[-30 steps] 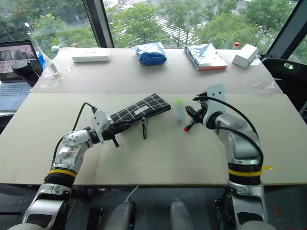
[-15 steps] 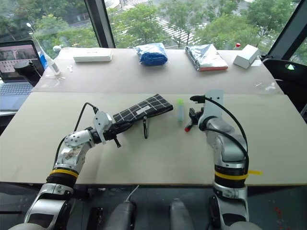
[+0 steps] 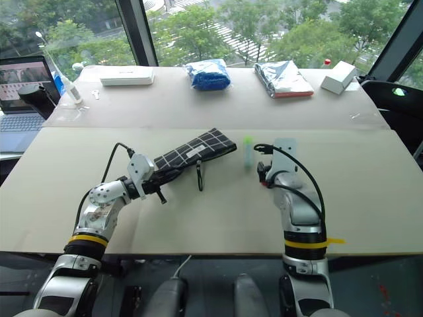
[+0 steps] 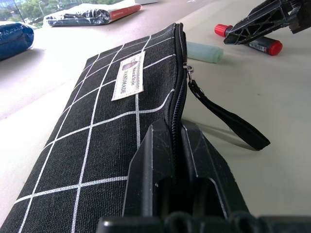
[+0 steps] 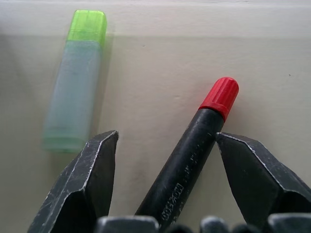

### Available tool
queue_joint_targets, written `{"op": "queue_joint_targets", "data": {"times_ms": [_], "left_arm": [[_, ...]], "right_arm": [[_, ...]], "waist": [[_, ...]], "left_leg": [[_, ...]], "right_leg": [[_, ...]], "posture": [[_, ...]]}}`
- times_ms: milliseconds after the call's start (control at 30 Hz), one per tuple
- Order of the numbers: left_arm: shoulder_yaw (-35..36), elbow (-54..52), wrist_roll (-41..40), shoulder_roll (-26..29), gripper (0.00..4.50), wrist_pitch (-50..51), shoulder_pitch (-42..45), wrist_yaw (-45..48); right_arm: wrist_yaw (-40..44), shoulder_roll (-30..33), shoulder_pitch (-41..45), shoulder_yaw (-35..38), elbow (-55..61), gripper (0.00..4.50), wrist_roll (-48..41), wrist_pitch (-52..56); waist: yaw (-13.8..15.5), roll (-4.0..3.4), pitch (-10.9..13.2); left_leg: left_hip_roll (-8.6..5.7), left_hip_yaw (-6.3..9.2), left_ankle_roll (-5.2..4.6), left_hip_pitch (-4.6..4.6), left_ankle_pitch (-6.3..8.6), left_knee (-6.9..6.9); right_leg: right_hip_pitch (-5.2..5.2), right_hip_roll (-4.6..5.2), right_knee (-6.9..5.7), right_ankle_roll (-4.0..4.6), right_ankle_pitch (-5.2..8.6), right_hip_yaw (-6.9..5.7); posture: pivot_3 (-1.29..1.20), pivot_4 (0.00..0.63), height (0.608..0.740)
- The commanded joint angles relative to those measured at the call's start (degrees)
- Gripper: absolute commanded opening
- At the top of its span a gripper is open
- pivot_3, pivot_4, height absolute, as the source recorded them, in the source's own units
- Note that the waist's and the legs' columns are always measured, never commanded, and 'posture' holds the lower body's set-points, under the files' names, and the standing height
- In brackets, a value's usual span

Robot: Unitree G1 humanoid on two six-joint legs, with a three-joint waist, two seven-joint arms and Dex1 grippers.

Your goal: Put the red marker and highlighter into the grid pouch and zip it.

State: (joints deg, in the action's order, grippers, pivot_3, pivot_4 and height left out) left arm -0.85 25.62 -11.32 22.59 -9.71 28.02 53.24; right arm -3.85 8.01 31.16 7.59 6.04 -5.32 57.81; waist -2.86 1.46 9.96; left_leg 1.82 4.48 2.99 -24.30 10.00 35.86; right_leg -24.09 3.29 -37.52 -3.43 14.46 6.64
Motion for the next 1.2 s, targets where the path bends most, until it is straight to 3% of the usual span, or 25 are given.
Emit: {"op": "queue_joint_targets", "data": {"times_ms": [33, 233, 267, 300, 500, 533, 867, 967, 1067, 1200], "left_arm": [[1.05, -1.94, -0.99, 0.45, 0.0, -0.15, 0.09, -0.3], [1.27, -1.75, -1.12, 0.67, 0.0, 0.1, 0.83, -0.25], [1.31, -1.72, -1.13, 0.76, 0.0, 0.1, 0.95, -0.22], [1.35, -1.7, -1.12, 0.85, 0.0, 0.06, 1.06, -0.18], [1.57, -2.01, -1.31, 1.18, 0.0, 0.37, 2.09, -0.07], [1.61, -2.1, -1.32, 1.18, 0.0, 0.46, 2.17, -0.03], [1.97, -4.62, -2.04, 2.12, 0.0, 2.4, 1.51, 1.03], [1.84, -5.71, -2.4, 3.17, 0.0, 3.97, 0.69, 2.12], [1.57, -7.35, -2.81, 4.49, 0.0, 5.6, -0.6, 3.47], [1.65, -8.73, -3.29, 5.65, 0.0, 6.81, -1.73, 4.16]], "right_arm": [[-0.23, -0.52, -0.03, 0.76, 0.22, 3.58, 0.04, -1.52], [-2.11, -0.26, -2.32, 2.4, -1.43, 3.58, 1.33, -3.12], [-2.41, -0.1, -2.63, 2.84, -1.54, 3.06, 1.39, -3.45], [-2.54, 0.07, -2.85, 3.15, -1.61, 2.92, 1.38, -3.69], [-3.16, 0.24, -3.09, 3.28, -1.32, 0.76, 1.44, -4.96], [-3.27, 0.17, -3.08, 3.27, -1.26, 0.58, 1.45, -5.04], [-0.39, -0.41, -0.86, 4.41, -0.83, 0.54, -1.83, -7.92], [11.13, 7.5, 0.15, -2.8, 0.4, 0.54, 0.32, -19.75], [21.39, 19.2, -0.97, -9.89, 0.21, 0.54, 6.74, -38.48], [28.85, 25.89, -0.78, -9.68, -2.3, 0.54, 5.94, -51.2]], "waist": [[0.01, 0.0, 0.0], [0.13, 0.0, 0.0], [0.16, 0.0, 0.0], [0.19, 0.0, 0.0], [0.2, 0.0, 0.0], [0.2, 0.0, 0.0], [0.09, 0.0, 0.0], [-0.09, -0.05, 0.03], [-0.22, -0.05, 0.03], [-0.63, -0.03, 0.02]], "left_leg": [[0.0, 0.0, 0.0, 0.0, 0.0, 0.0], [0.0, 0.0, 0.0, 0.01, 0.0, 0.0], [-0.01, 0.0, 0.0, 0.01, 0.0, 0.0], [-0.01, 0.0, 0.0, 0.01, 0.0, 0.01], [0.0, 0.0, 0.0, 0.02, 0.0, 0.01], [-0.01, 0.0, 0.0, 0.02, 0.0, 0.01], [0.0, 0.0, 0.0, 0.01, 0.0, 0.01], [-0.02, -0.01, 0.0, -0.02, 0.0, 0.0], [-0.01, -0.03, 0.0, -0.03, 0.0, -0.01], [0.03, -0.02, 0.0, 0.0, 0.0, -0.1]], "right_leg": [[0.0, 0.0, 0.0, 0.0, 0.0, 0.0], [0.02, 0.01, 0.0, 0.0, 0.0, 0.0], [0.03, 0.0, 0.01, 0.0, 0.0, 0.0], [0.03, 0.0, 0.01, 0.0, 0.0, 0.0], [0.04, 0.0, 0.01, 0.0, 0.0, -0.01], [0.04, 0.0, 0.01, 0.0, 0.0, -0.01], [0.03, 0.0, 0.01, 0.0, 0.0, 0.0], [-0.02, 0.0, 0.02, 0.0, 0.0, 0.01], [0.01, 0.01, 0.12, -0.02, 0.01, 0.02], [0.11, 0.0, 0.32, -0.02, 0.01, -0.03]], "posture": [[0.0, 0.15, 0.74], [0.0, 0.15, 0.74], [0.0, 0.15, 0.74], [0.0, 0.15, 0.74], [0.0, 0.15, 0.74], [0.0, 0.15, 0.74], [0.0, 0.15, 0.74], [0.0, 0.15, 0.74], [0.0, 0.15, 0.74], [0.0, 0.15, 0.74]]}}
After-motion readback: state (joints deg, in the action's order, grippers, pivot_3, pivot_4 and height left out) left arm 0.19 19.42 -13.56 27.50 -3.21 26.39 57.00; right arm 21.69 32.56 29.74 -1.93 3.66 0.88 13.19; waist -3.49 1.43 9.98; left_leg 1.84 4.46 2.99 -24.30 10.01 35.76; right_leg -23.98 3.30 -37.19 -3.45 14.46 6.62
